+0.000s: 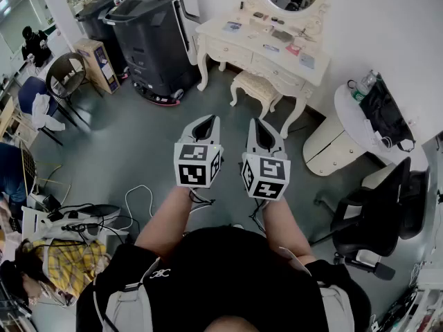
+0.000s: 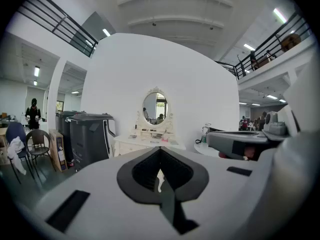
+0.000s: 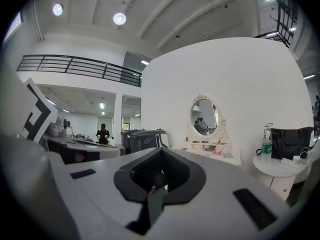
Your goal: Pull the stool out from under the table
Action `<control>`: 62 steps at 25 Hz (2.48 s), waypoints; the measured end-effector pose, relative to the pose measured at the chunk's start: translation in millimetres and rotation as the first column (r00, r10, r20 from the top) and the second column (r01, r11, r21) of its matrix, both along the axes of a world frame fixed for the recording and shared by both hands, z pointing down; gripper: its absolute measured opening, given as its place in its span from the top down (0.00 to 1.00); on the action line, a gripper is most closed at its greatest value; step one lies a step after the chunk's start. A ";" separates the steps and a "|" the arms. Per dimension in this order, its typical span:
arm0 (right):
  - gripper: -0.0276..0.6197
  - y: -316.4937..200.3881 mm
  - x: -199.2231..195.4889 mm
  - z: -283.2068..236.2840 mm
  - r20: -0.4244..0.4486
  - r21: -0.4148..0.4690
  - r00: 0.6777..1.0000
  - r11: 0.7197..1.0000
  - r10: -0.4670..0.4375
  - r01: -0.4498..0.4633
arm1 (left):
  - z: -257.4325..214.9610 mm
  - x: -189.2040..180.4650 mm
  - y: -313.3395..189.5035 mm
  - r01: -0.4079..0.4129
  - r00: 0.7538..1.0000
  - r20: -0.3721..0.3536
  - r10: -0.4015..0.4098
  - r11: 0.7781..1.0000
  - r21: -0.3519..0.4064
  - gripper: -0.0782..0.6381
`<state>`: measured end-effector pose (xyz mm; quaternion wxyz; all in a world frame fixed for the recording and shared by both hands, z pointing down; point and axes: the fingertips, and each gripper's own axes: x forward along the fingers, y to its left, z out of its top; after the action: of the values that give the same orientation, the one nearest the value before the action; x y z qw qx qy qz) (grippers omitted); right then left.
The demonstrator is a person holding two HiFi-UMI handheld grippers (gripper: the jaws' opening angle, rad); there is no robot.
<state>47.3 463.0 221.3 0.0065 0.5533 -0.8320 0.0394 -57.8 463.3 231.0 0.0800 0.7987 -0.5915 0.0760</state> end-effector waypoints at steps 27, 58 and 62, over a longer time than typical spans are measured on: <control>0.95 -57.2 74.2 16.7 -0.012 -0.014 0.998 0.998 -0.056 0.056 | 15.9 80.9 -52.8 0.046 0.999 -0.005 -0.046 0.999 -0.013 0.89; 0.95 -268.6 9.9 45.1 -0.060 -0.106 0.996 0.992 0.061 -0.067 | 51.4 24.8 -280.1 -0.131 0.990 -0.071 0.123 0.985 -0.115 0.89; 0.95 -289.2 -6.2 48.7 -0.056 -0.104 0.995 0.991 0.079 -0.085 | 54.1 9.0 -300.9 -0.152 0.987 -0.076 0.144 0.982 -0.113 0.88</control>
<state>41.2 173.9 270.0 0.0558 0.5867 -0.8049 0.0694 -48.8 162.4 285.1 0.1411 0.8366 -0.5217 0.0898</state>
